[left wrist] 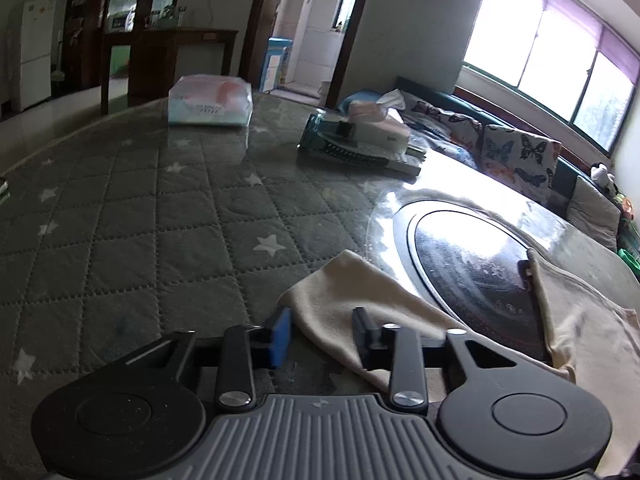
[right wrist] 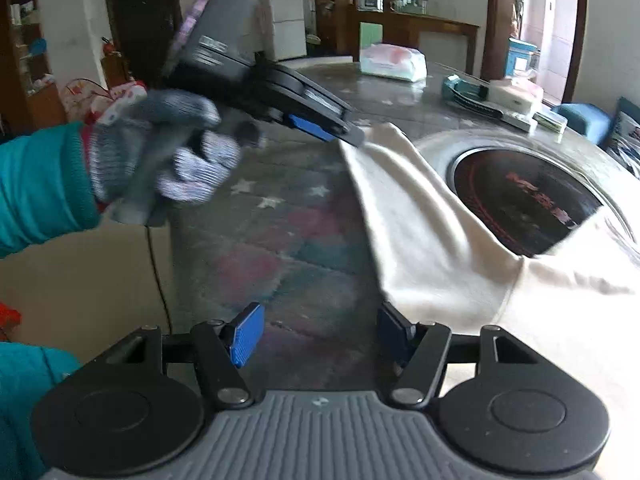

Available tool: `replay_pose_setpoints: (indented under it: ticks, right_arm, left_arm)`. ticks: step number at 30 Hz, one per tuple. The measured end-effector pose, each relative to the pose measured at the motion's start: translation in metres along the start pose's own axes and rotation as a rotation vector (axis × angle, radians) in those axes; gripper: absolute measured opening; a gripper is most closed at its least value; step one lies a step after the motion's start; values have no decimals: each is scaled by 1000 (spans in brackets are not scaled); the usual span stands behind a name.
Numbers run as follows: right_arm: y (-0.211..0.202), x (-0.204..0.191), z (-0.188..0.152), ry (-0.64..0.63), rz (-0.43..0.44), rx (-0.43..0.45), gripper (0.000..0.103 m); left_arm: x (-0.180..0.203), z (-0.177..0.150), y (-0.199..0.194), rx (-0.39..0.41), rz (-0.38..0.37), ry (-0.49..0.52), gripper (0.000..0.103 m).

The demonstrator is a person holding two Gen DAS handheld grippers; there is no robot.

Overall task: Fold clothes
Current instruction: 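Lift the grasped side with the left gripper toward the shirt's centre, then lay the side over the body and open the left gripper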

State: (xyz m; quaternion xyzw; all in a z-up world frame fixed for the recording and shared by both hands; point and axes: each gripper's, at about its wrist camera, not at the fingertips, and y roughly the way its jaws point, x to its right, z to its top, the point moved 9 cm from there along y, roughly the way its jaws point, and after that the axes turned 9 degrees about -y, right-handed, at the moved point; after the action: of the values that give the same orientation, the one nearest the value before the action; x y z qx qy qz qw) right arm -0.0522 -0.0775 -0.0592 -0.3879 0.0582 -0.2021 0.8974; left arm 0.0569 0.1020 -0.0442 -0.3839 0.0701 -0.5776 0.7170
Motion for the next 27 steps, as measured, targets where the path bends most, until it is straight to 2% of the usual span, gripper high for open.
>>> replay_pose_setpoints:
  ticks: [1, 3, 6, 8, 14, 17, 22, 27]
  right_arm:
    - [-3, 1, 1, 5, -10, 8, 64]
    - [-9, 6, 1, 28, -28, 22, 63]
    - [-21, 14, -2, 63, -61, 38, 60]
    - [-31, 21, -5, 91, -91, 49, 57]
    - [-76, 54, -26, 226, -211, 88, 53]
    - [-101, 75, -41, 310, -275, 109, 53]
    - [-142, 105, -73, 427, -408, 129, 53]
    - [-172, 123, -111, 549, -505, 145, 52]
  left_arm:
    - [-1, 1, 1, 7, 7, -4, 25]
    - [-4, 2, 2, 14, 16, -16, 8]
    - [-5, 6, 0, 29, 20, -33, 4]
    - [4, 13, -11, 68, -16, -23, 3]
    - [78, 24, -60, 153, -213, 102, 3]
    - [126, 15, -84, 156, -347, 166, 3]
    - [201, -24, -114, 117, -539, 292, 3]
    - [257, -84, -117, 18, -660, 390, 4]
